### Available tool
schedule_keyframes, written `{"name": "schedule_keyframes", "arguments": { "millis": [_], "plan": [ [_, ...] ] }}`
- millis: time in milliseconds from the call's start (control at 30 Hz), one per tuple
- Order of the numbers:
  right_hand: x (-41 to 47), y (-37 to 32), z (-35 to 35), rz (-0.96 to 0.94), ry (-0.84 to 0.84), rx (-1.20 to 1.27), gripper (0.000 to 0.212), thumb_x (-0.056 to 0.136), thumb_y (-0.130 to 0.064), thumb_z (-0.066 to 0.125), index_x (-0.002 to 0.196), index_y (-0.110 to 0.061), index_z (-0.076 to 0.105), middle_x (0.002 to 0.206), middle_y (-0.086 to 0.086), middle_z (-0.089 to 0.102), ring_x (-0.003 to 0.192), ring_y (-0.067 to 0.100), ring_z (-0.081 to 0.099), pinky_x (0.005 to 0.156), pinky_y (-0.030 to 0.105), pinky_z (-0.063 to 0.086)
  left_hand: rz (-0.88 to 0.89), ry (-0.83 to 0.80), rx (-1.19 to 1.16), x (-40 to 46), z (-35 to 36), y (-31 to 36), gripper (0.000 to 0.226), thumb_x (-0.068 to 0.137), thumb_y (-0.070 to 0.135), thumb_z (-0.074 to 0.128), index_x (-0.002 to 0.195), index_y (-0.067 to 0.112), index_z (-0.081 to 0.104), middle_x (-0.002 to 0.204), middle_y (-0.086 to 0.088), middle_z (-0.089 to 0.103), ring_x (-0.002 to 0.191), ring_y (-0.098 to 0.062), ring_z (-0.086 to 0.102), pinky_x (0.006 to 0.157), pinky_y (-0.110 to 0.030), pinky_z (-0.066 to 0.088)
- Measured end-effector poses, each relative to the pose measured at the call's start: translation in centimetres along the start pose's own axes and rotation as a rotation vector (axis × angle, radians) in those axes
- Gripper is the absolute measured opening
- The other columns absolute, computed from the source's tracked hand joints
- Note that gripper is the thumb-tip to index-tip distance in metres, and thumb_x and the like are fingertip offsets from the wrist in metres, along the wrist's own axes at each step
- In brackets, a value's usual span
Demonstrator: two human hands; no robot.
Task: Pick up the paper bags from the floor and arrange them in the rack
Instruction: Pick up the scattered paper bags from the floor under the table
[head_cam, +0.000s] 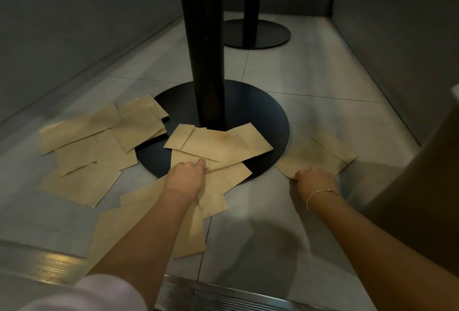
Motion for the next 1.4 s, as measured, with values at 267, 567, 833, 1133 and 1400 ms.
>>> {"name": "schedule_keyframes", "arguments": {
  "millis": [267, 567, 833, 1133, 1400],
  "plan": [
    [-2.5, -0.2, -0.1, -0.031, -0.071, -0.153, 0.033, 0.098, -0.013, 0.033, 0.121, -0.012, 0.056, 0.122, 0.009, 0.058, 0.114, 0.025, 0.055, 0.096, 0.036, 0.038, -0.147, 0.126, -0.471, -1.5, -2.0, -1.9, 0.018, 0.098, 0.025, 0.046, 0.103, 0.017, 0.061, 0.098, -0.007, 0.064, 0.091, -0.024, 0.059, 0.073, -0.031, 0.046],
    [-6.7, -1.0, -5.4, -0.078, 0.059, -0.187, 0.029, 0.097, -0.010, 0.040, 0.121, -0.014, 0.056, 0.118, 0.008, 0.059, 0.112, 0.026, 0.054, 0.101, 0.041, 0.035, -0.168, 0.249, -0.698, -5.5, -6.7, -3.4, 0.018, 0.092, 0.032, 0.058, 0.074, 0.027, 0.054, 0.083, 0.002, 0.062, 0.081, -0.019, 0.059, 0.069, -0.031, 0.051],
    [-12.1, -1.4, -15.3, -0.118, 0.322, -0.033, 0.029, 0.095, -0.012, 0.048, 0.124, -0.014, 0.052, 0.114, 0.007, 0.059, 0.107, 0.026, 0.057, 0.087, 0.034, 0.046, -0.131, 0.397, -0.687, -9.5, -13.7, -4.0, 0.012, 0.095, 0.014, 0.046, 0.088, 0.019, 0.054, 0.080, -0.005, 0.063, 0.074, -0.022, 0.059, 0.063, -0.036, 0.050],
    [-20.5, 5.2, -28.8, -0.032, 0.720, 0.219, 0.031, 0.094, -0.006, 0.045, 0.125, -0.011, 0.048, 0.118, 0.013, 0.053, 0.106, 0.032, 0.056, 0.083, 0.040, 0.048, -0.068, 0.574, -0.775, -13.5, -22.2, -2.8, 0.017, 0.094, 0.006, 0.045, 0.095, 0.014, 0.061, 0.094, -0.009, 0.064, 0.083, -0.023, 0.058, 0.068, -0.037, 0.048],
    [-26.3, 16.0, -34.2, 0.323, 0.841, 0.285, 0.039, 0.096, -0.004, 0.029, 0.127, -0.010, 0.053, 0.126, 0.019, 0.051, 0.117, 0.038, 0.050, 0.093, 0.041, 0.042, 0.090, 0.684, -0.914, -15.7, -29.6, 2.9, 0.011, 0.094, 0.015, 0.051, 0.099, 0.021, 0.060, 0.094, -0.003, 0.063, 0.086, -0.017, 0.058, 0.070, -0.033, 0.049]
  ]
}}
Point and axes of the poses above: each hand's wrist, its own x-axis towards the middle knuckle, its own z-axis out of the palm, y = z × x, the point moved 5 cm from there along x, towards the middle knuckle
